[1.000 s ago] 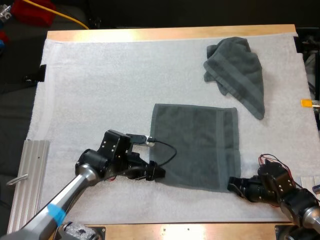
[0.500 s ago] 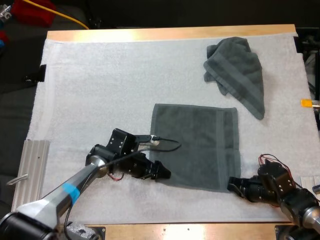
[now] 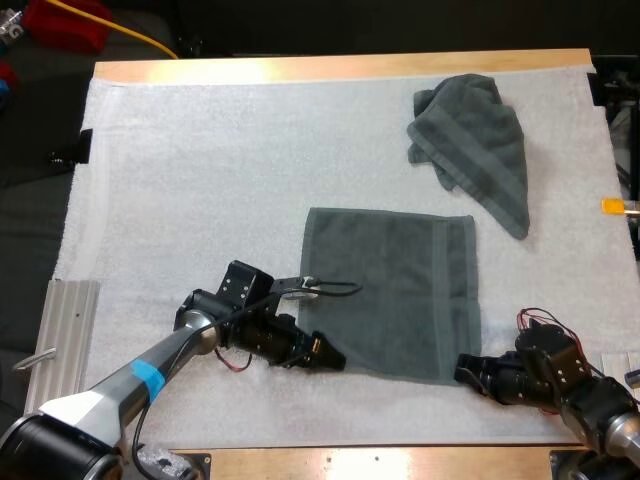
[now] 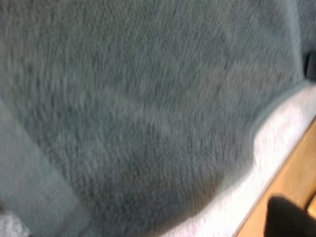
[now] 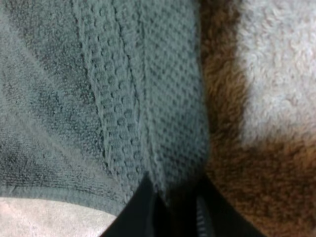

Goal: Pick towel from pile, fold and stack

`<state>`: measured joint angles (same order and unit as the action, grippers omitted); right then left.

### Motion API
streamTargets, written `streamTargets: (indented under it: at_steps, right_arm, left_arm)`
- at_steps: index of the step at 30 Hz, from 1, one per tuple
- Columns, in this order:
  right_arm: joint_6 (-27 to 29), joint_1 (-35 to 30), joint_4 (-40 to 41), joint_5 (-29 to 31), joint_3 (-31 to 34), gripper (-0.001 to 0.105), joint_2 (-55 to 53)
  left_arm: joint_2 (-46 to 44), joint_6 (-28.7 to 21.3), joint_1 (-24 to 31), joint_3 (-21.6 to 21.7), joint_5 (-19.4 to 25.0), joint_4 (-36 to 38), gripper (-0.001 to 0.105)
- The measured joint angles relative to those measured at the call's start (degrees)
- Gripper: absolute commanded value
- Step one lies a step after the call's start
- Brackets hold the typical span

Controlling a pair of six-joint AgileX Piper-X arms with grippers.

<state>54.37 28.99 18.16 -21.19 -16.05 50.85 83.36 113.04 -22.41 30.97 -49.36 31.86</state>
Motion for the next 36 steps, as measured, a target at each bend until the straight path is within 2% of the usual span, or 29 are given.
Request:
streamTargets:
  at_steps: [4,10,12,14,16,18,22,26,36]
  right_arm:
    - [0.0,0.0,0.0,0.0,0.0,0.007,0.0]
    - [0.0,0.0,0.0,0.0,0.0,0.007,0.0]
    - [0.0,0.0,0.0,0.0,0.0,0.007,0.0]
    - [0.0,0.0,0.0,0.0,0.0,0.007,0.0]
    - [0.0,0.0,0.0,0.0,0.0,0.007,0.0]
    - [0.0,0.0,0.0,-0.1,0.0,0.007,0.0]
    - [0.2,0.0,0.0,-0.4,0.0,0.007,0.0]
    - [0.4,0.0,0.0,-0.4,0.0,0.007,0.0]
    - [0.6,0.0,0.3,-0.6,-1.1,0.007,0.0]
  left_arm:
    - [0.0,-2.0,0.0,-0.1,0.0,2.6,0.056]
    - [0.0,-2.3,0.0,-0.1,0.0,2.9,0.054]
    - [0.0,-2.3,0.0,-0.1,0.3,3.0,0.044]
    - [0.0,-2.3,0.0,-0.1,1.7,3.4,0.031]
    - [0.0,-2.3,0.0,-0.1,3.4,3.9,0.024]
    - [0.0,-2.3,0.0,-0.1,4.2,4.1,0.020]
    - [0.0,-3.0,0.0,-0.1,5.9,4.1,0.018]
    - [0.0,-3.9,0.0,-0.1,7.5,4.1,0.001]
    - [-6.8,-4.9,0.0,-0.1,9.5,4.1,0.000]
